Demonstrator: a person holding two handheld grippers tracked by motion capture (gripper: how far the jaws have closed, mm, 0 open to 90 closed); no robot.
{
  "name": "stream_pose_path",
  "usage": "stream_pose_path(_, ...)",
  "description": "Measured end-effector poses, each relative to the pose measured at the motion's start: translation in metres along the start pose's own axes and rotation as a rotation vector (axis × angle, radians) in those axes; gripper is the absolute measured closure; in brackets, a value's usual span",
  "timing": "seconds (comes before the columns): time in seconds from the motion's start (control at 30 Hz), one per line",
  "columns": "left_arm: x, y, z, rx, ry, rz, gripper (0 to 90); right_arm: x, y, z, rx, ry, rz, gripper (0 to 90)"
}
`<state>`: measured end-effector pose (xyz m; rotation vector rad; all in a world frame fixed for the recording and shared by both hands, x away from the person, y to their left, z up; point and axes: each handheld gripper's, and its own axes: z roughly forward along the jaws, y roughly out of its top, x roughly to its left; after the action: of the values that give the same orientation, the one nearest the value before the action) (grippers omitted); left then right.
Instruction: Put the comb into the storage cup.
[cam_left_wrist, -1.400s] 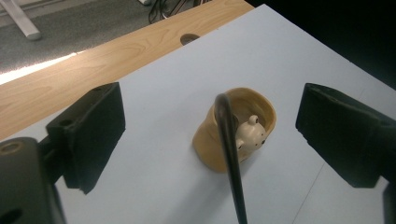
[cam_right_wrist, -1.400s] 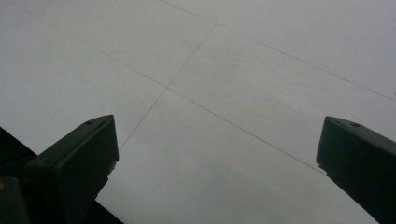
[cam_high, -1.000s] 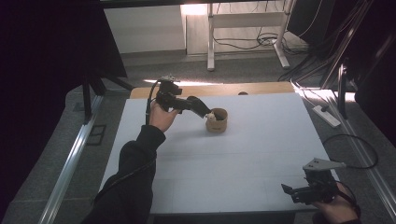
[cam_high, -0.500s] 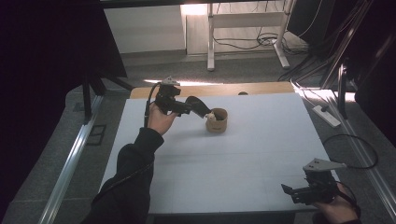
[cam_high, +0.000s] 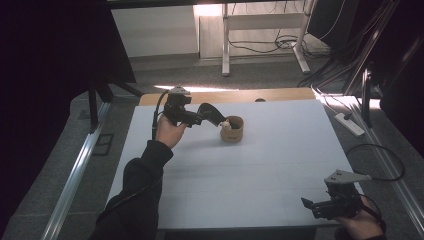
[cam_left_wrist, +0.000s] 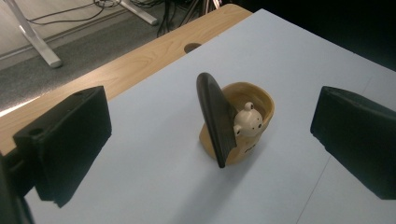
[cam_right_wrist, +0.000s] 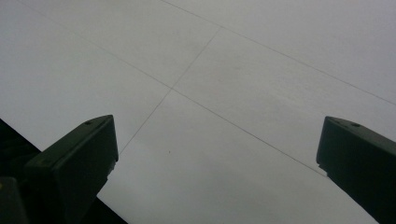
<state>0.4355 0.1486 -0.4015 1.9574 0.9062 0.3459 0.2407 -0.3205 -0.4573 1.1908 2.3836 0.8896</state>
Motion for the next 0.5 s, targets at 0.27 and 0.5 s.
stream_pose_path(0.27, 0.001, -0.009, -0.004, -0.019, 0.001, -0.009, 0.0, 0.000, 0.000, 0.000, 0.003, -0.003, 0.000, 0.0)
stream_pose_path(0.5, 0.000, -0.015, -0.009, -0.050, 0.002, 0.005, 0.0, 0.000, 0.000, 0.000, 0.006, -0.002, -0.004, 0.0)
